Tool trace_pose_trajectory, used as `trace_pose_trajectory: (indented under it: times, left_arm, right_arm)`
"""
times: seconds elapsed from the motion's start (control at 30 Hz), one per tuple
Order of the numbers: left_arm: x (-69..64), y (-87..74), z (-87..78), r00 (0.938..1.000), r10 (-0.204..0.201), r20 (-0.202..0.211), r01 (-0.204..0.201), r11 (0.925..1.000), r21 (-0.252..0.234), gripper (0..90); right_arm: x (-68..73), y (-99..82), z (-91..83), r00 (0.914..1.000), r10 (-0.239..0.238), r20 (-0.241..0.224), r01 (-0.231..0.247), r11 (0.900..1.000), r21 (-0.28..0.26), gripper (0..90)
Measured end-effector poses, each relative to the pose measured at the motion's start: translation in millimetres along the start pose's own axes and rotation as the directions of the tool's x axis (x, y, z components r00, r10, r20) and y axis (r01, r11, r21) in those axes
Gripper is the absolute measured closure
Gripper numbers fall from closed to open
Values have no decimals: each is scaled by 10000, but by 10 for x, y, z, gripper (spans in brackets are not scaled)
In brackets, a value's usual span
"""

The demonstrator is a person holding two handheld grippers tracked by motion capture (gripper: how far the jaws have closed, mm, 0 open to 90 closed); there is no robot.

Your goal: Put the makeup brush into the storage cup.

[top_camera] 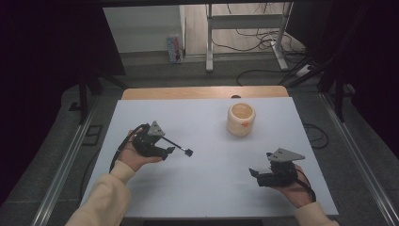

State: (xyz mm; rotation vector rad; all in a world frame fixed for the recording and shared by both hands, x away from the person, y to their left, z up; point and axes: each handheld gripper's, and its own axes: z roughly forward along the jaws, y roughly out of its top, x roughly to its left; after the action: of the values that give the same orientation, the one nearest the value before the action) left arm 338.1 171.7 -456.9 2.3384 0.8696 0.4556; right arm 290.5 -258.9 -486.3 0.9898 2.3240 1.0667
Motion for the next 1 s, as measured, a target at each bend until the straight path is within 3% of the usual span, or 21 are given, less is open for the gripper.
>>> trace_pose_trajectory:
  times: [0.27, 0.5, 0.57, 0.6, 0.63, 0.67, 0.7, 0.73, 0.77, 0.9, 0.93, 1.0]
  left_arm:
    - [72, 68, 77, 9981, 613, 65, -615, 9979, 210, 236]
    - [174, 101, 135, 9913, 1276, 309, -1288, 9909, 397, 232]
    - [205, 116, 167, 9819, 1840, 458, -1866, 9806, 607, 232]
    - [205, 116, 167, 9819, 1840, 458, -1866, 9806, 607, 224]
    - [225, 128, 186, 9726, 2247, 596, -2279, 9722, 533, 221]
    - [225, 128, 186, 9726, 2247, 596, -2279, 9722, 533, 222]
    - [242, 145, 204, 9655, 2504, 719, -2544, 9657, 518, 221]
    - [242, 145, 204, 9655, 2504, 719, -2544, 9657, 518, 220]
    - [249, 158, 218, 9586, 2753, 730, -2800, 9578, 645, 220]
    - [268, 193, 263, 9450, 3131, 944, -3208, 9436, 820, 224]
    - [273, 197, 281, 9468, 3066, 983, -3142, 9465, 740, 229]
    - [286, 195, 306, 9447, 3136, 959, -3214, 9436, 802, 229]
  right_arm:
    - [-13, -5, -5, 10000, 16, 4, -16, 10000, 9, 107]
    - [-25, -10, -6, 10000, 19, -5, -19, 10000, -5, 107]
    - [-23, -10, -4, 10000, 53, -5, -53, 10000, -13, 107]
    - [-23, -9, -3, 10000, 60, -9, -60, 10000, -7, 107]
    - [-23, -10, -2, 10000, 51, -4, -51, 10000, 2, 107]
    - [-23, -11, 0, 10000, 45, -2, -45, 10000, 5, 107]
    - [-23, -12, 0, 10000, 54, -14, -54, 10000, 4, 107]
    - [-23, -12, 0, 10000, 54, -14, -54, 10000, 4, 107]
    - [-23, -12, 0, 10000, 58, -20, -58, 10000, 2, 107]
    - [-27, -14, 1, 10000, 58, -1, -58, 10000, 14, 107]
    - [-34, -18, 2, 10000, 14, 13, -14, 10000, 39, 107]
    - [-35, -19, 3, 10000, 13, 11, -13, 10000, 42, 107]
